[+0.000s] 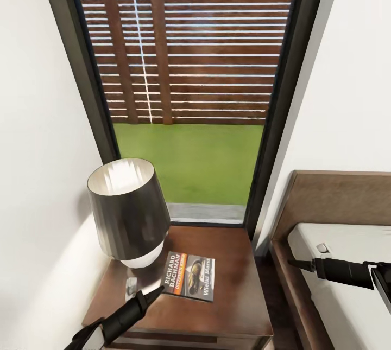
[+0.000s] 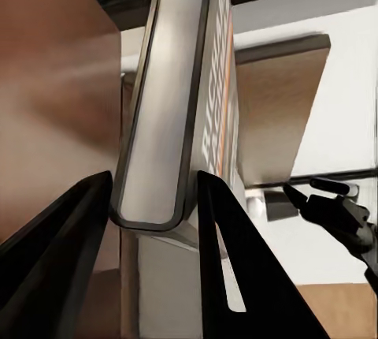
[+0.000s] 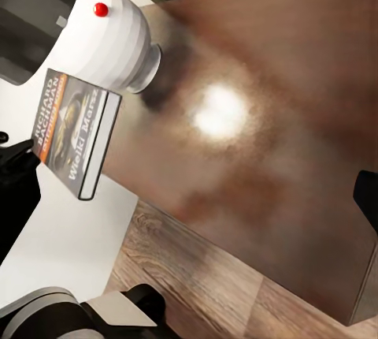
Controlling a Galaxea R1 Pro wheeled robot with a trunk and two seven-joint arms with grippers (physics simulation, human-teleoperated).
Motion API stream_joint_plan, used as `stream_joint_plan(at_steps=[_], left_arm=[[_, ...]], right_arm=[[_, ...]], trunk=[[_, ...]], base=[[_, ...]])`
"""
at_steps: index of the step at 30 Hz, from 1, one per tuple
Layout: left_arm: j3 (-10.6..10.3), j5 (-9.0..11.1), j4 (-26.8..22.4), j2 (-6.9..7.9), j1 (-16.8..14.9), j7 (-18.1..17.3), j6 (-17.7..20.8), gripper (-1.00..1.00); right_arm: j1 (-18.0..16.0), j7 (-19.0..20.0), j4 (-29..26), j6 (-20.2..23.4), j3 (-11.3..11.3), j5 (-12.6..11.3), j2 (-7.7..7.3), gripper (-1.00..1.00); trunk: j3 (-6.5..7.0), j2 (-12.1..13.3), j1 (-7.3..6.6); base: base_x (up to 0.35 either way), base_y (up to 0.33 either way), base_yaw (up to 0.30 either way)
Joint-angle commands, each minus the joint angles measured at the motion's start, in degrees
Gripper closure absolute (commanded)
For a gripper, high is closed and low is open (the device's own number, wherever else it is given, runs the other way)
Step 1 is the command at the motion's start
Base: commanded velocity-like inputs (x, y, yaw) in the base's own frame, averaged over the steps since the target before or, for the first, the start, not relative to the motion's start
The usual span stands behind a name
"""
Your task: In the bedroom, move the book from the bed onto either nightstand, and place the two sandals side by side next to the bed.
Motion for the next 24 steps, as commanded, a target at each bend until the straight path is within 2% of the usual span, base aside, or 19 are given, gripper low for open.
stream_joint_plan(at_steps=[1, 6, 8, 9, 11, 13, 16, 24], left_arm=[[0.4, 0.2, 0.0, 0.00, -0.1, -0.1, 1.4, 1.00], [2.7, 0.1, 0.0, -0.08, -0.3, 0.4, 3.4, 1.00], [3.5, 0.2, 0.0, -0.20, -0.4, 3.1, 3.5, 1.00], [3.8, 0.2, 0.0, -0.27, -0.5, 5.9, 3.6, 1.00], [4.0, 0.4, 0.0, -0.36, -0.6, 8.1, 3.8, 1.00], [4.0, 1.1, 0.0, -0.40, -0.6, 8.9, 3.8, 1.00], [4.0, 3.2, -0.2, -0.74, -0.7, 10.4, 3.6, 1.00], [3.7, 3.4, -3.9, -1.41, -0.7, 13.9, 3.5, 1.00]], right_arm=[[-0.1, 0.5, -0.1, 0.6, -0.2, 0.6, 0.05, -1.00], [-0.1, 0.5, -0.1, 0.6, -0.2, 0.6, 0.05, -1.00], [-0.1, 0.5, -0.1, 0.6, -0.3, 0.6, 0.05, -1.00], [-0.1, 0.5, -0.1, 0.6, -0.3, 0.6, 0.05, -1.00], [-0.1, 0.5, -0.1, 0.5, -0.3, 0.6, 0.05, -1.00], [-0.1, 0.5, -0.1, 0.6, -0.3, 0.6, 0.05, -1.00], [-0.1, 0.5, -0.1, 0.6, -0.3, 0.6, 0.05, -1.00], [-0.1, 0.5, -0.1, 0.6, -0.3, 0.7, 0.05, -1.00]], trunk=[[-0.05, 0.0, -0.01], [-0.05, 0.0, -0.01], [-0.05, 0.0, -0.01], [-0.05, 0.0, -0.01], [-0.05, 0.0, -0.01], [-0.05, 0.0, -0.01], [-0.05, 0.0, -0.01], [-0.05, 0.0, -0.01]], base=[[0.000, 0.000, 0.000], [0.000, 0.000, 0.000], [0.000, 0.000, 0.000], [0.000, 0.000, 0.000], [0.000, 0.000, 0.000], [0.000, 0.000, 0.000], [0.000, 0.000, 0.000], [0.000, 0.000, 0.000]])
